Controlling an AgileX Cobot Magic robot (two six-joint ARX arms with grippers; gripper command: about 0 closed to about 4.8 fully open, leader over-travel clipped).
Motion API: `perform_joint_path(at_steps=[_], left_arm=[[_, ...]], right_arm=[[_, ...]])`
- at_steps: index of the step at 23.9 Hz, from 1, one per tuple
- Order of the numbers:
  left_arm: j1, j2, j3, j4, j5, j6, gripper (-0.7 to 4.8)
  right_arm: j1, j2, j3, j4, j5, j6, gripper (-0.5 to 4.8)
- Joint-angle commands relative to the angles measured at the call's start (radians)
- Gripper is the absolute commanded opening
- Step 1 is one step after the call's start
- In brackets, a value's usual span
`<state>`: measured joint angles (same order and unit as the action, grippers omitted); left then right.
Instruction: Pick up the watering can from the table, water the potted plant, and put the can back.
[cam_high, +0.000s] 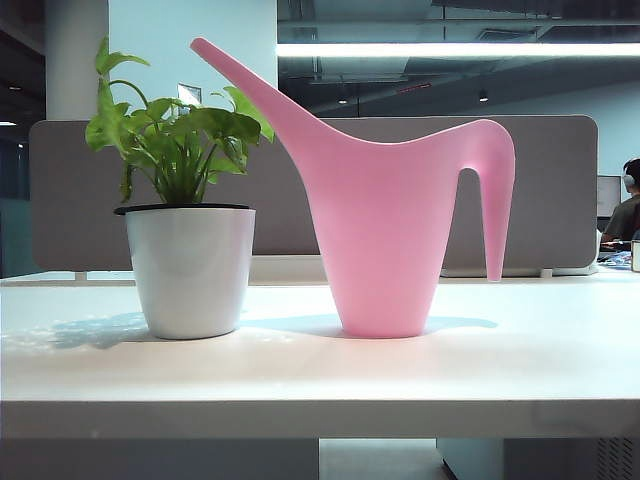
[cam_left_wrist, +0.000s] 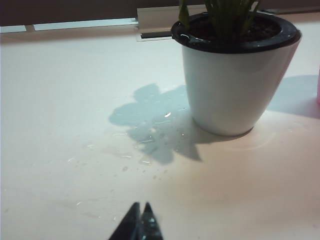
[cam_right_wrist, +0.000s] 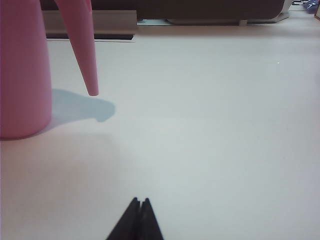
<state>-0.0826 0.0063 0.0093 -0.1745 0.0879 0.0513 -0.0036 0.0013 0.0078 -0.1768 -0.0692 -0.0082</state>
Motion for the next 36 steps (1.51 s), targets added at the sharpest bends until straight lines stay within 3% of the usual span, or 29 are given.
perform_joint_path(at_steps=[1,16,23,27,31,34,36], left_arm=[[0.000,0.001,0.000,0.004,0.003,0.000,0.03],[-0.003,0.001,0.002,0.004,0.003,0.000,0.03],[-0.068,0.050,0.047,0.003,0.003,-0.003,0.03],[-0.156,0.258,0.275,-0.006,0.076,-0.113,0.03],[-0.227,0.400,0.505,-0.078,0.142,-0.114,0.03],[-0.254,0.481,0.669,-0.209,0.161,-0.100,0.03],[-0.255,0.532,0.800,-0.379,0.160,-0.096,0.03]], right_arm=[[0.000,-0.001,-0.007,0.013,-0.001,-0.002,-0.05],[0.000,-0.001,-0.007,0.013,-0.001,-0.002,-0.05],[0.000,-0.001,-0.007,0.013,-0.001,-0.002,-0.05],[0.000,-0.001,-0.007,0.013,-0.001,-0.002,-0.05],[0.000,-0.001,-0.007,0.013,-0.001,-0.002,-0.05],[0.000,-0.001,-0.007,0.013,-0.001,-0.002,-0.05],[0.000,-0.001,-0.007,0.013,-0.001,-0.002,-0.05]])
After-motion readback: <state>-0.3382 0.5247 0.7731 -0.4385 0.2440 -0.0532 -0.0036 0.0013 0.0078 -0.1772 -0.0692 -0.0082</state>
